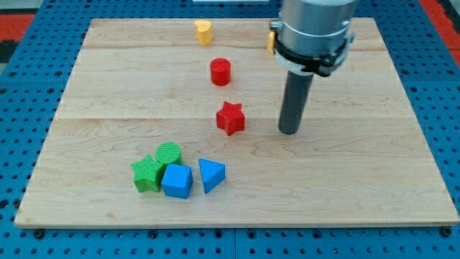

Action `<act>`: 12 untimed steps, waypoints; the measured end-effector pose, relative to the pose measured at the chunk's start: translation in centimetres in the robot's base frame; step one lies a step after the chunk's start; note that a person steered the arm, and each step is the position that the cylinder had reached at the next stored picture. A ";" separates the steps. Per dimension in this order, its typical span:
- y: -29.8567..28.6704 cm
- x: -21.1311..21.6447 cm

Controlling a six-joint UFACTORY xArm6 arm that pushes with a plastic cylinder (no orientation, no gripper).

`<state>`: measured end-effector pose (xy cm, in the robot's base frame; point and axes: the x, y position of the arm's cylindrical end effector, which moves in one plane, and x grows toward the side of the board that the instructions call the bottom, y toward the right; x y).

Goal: Move the blue triangle diagonally top left to the red star

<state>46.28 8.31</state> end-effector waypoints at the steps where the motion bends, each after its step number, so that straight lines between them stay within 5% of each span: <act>1: 1.8 -2.6; 8: -1.6 -2.8; 12: 3.1 5.7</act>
<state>51.98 11.41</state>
